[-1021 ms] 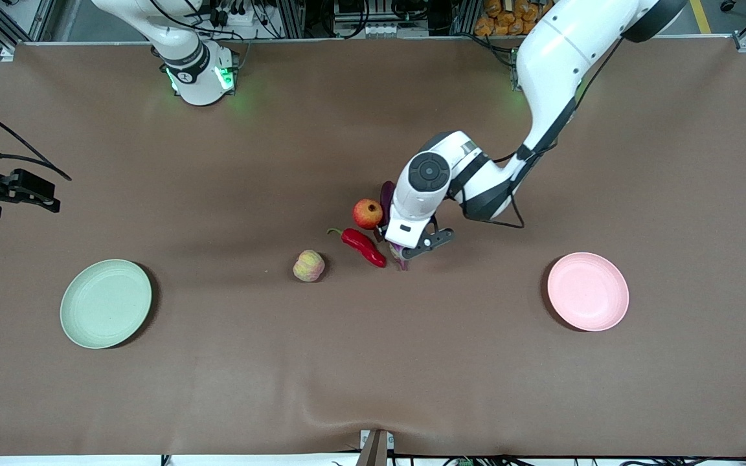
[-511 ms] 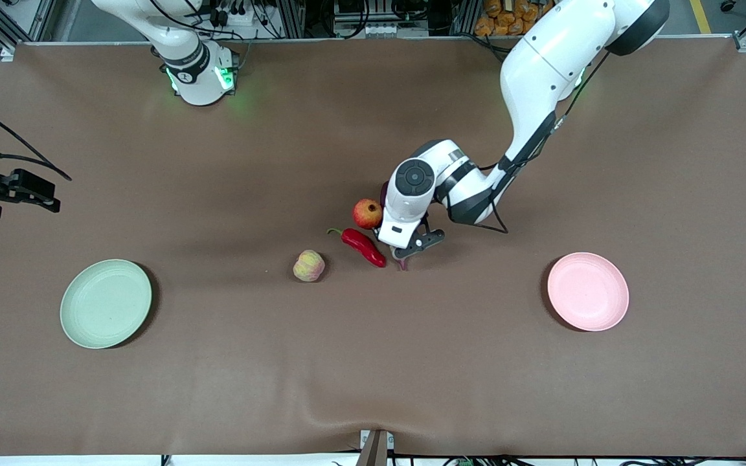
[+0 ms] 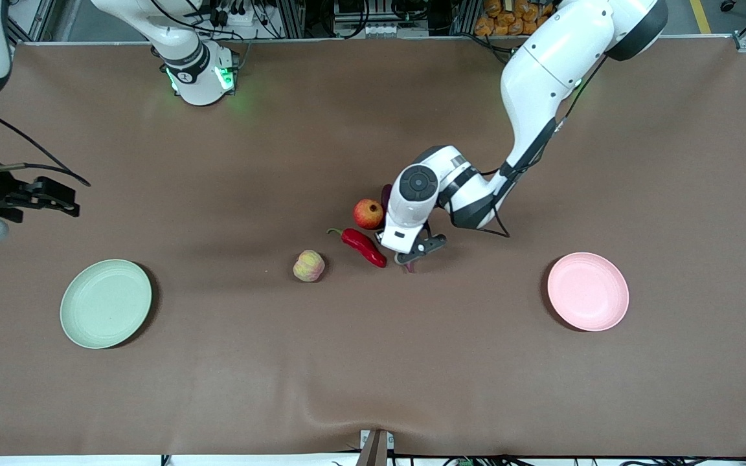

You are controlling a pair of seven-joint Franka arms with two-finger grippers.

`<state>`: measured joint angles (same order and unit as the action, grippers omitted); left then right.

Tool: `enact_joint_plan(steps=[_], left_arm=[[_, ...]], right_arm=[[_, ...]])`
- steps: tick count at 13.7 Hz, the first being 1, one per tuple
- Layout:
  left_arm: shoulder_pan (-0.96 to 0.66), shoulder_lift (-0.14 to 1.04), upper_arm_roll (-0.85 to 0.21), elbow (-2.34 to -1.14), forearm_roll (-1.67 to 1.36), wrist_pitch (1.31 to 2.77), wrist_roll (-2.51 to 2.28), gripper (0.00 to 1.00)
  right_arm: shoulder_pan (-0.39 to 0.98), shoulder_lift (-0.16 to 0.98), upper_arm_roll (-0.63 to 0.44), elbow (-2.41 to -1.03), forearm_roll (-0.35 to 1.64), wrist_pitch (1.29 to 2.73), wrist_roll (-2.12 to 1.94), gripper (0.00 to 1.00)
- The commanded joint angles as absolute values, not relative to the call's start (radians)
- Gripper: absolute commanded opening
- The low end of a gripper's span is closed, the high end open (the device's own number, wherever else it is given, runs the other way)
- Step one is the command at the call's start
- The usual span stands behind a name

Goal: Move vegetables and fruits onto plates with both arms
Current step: 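Carry the eggplant to the pink plate while the right gripper reaches the peach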

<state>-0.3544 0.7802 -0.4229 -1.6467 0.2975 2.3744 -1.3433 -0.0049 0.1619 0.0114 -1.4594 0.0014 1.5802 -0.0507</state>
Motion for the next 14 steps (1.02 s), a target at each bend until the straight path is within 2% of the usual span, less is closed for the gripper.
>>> enact_joint_plan(steps=[1, 5, 7, 14], left_arm=[[-0.267, 0.662, -0.426, -1.652, 0.336, 2.217, -1.316, 0.0], [-0.1, 0.551, -0.433, -1.649, 0.334, 2.027, -1.058, 0.0], [-0.007, 0.538, -0.433, -1.647, 0.333, 2.023, -0.926, 0.0], [0.268, 0.564, -0.428, -1.646, 0.336, 2.034, -0.435, 0.0]], right_arm=[[0.032, 0.198, 0.015, -1.44, 0.04, 1.585, 0.095, 1.0], [0.116, 0.267, 0.015, -1.44, 0.097, 1.644, 0.308, 1.0], [0.173, 0.329, 0.015, -1.44, 0.113, 1.67, 0.401, 1.0], [0.351, 0.576, 0.015, -1.44, 0.118, 1.981, 0.71, 1.0]])
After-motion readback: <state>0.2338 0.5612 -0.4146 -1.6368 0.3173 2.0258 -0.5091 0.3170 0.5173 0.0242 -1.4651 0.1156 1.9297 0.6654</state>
